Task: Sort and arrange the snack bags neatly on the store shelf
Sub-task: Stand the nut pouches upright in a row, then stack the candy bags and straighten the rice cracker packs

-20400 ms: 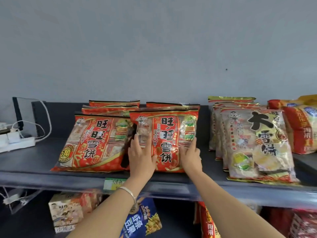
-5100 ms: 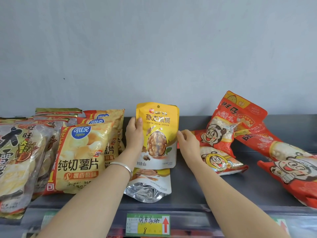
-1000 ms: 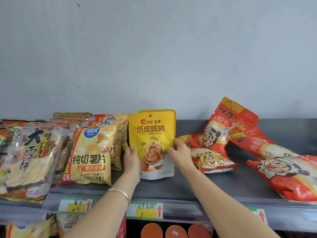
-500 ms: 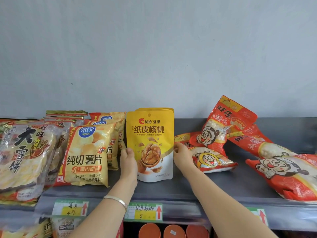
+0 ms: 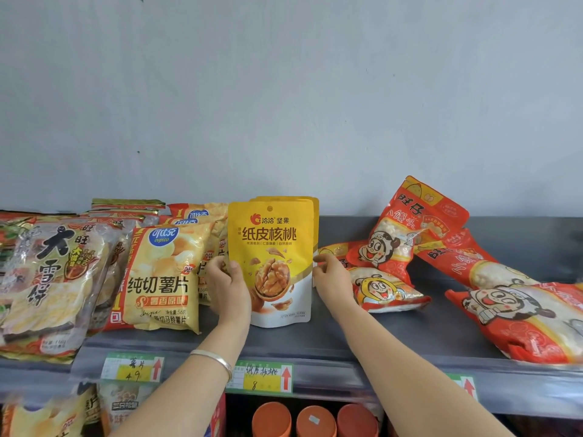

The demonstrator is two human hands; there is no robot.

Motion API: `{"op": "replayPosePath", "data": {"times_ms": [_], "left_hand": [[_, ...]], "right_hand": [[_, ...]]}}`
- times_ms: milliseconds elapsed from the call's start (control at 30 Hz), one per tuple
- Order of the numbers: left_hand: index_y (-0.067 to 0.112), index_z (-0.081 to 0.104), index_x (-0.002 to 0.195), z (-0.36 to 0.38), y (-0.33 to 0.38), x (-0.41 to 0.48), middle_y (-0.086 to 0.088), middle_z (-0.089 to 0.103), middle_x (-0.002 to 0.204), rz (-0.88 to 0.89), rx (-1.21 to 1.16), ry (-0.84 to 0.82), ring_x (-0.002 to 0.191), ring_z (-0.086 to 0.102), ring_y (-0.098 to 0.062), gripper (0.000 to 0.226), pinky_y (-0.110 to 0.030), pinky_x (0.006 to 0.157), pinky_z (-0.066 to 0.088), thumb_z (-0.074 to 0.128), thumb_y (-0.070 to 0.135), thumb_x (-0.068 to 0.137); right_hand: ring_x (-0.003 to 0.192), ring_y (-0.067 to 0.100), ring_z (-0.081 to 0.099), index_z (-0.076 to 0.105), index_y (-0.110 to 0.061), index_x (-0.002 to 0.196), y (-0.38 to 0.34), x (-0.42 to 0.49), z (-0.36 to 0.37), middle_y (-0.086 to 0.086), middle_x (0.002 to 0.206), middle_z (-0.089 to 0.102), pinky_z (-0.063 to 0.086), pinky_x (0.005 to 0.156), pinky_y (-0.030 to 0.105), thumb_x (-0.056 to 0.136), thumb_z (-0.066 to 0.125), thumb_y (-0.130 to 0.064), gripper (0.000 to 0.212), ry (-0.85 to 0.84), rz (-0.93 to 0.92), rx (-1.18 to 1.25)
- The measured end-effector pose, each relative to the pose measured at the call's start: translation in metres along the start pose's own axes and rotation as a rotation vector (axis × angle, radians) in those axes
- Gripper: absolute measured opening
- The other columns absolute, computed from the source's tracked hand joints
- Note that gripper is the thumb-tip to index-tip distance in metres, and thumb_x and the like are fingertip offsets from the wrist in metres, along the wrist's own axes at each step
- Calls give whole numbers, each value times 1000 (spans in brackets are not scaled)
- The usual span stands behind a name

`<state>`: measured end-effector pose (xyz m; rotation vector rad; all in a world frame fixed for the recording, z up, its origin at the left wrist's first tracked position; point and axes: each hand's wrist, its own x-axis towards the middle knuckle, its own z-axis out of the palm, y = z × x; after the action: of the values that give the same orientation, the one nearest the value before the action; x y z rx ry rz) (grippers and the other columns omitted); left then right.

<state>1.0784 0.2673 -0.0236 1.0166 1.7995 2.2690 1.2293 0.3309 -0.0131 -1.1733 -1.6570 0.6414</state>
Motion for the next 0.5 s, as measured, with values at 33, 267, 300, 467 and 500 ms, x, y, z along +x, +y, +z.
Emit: {"op": "replayPosePath", "data": {"times_ms": [33, 267, 300, 467, 500], "left_hand": [[11, 45, 119, 0, 1, -1, -7, 51, 122, 38, 56, 31, 112, 48, -27, 25, -42, 93, 37, 42, 23, 98], [8, 51, 117, -4, 20, -22, -14, 49, 125, 198, 270, 50, 118, 43, -34, 27, -47, 94, 35, 53, 19, 92], [8, 52, 116, -4, 23, -27, -14, 48, 126, 223, 295, 61, 119, 42, -34, 27, -47, 94, 34, 54, 18, 91], [7, 57, 107, 10, 39, -54, -13, 53, 116, 493, 307, -35, 110, 47, -31, 21, -40, 85, 35, 59, 10, 86], [7, 58, 104, 17, 44, -60, -14, 55, 113, 567, 291, -66, 106, 49, -30, 20, -39, 83, 37, 59, 9, 84]], "right_hand": [[98, 25, 61, 55, -16, 125, -1, -2, -1, 6, 113, 65, 49, 76, 36, 95, 45, -16, 31, 15, -22, -12], [101, 27, 59, 56, -13, 122, -11, -12, -18, 9, 114, 61, 51, 82, 40, 94, 43, -13, 31, 61, -121, -77], [100, 27, 59, 56, -13, 123, -12, -14, -22, 9, 114, 61, 51, 82, 40, 93, 43, -13, 32, 59, -142, -90], [100, 24, 57, 57, -15, 121, -9, -20, -51, 6, 114, 58, 49, 80, 37, 95, 43, -11, 30, 77, -243, -152], [100, 23, 57, 57, -15, 121, -8, -20, -59, 6, 115, 57, 48, 80, 36, 95, 43, -11, 30, 91, -253, -158]]}}
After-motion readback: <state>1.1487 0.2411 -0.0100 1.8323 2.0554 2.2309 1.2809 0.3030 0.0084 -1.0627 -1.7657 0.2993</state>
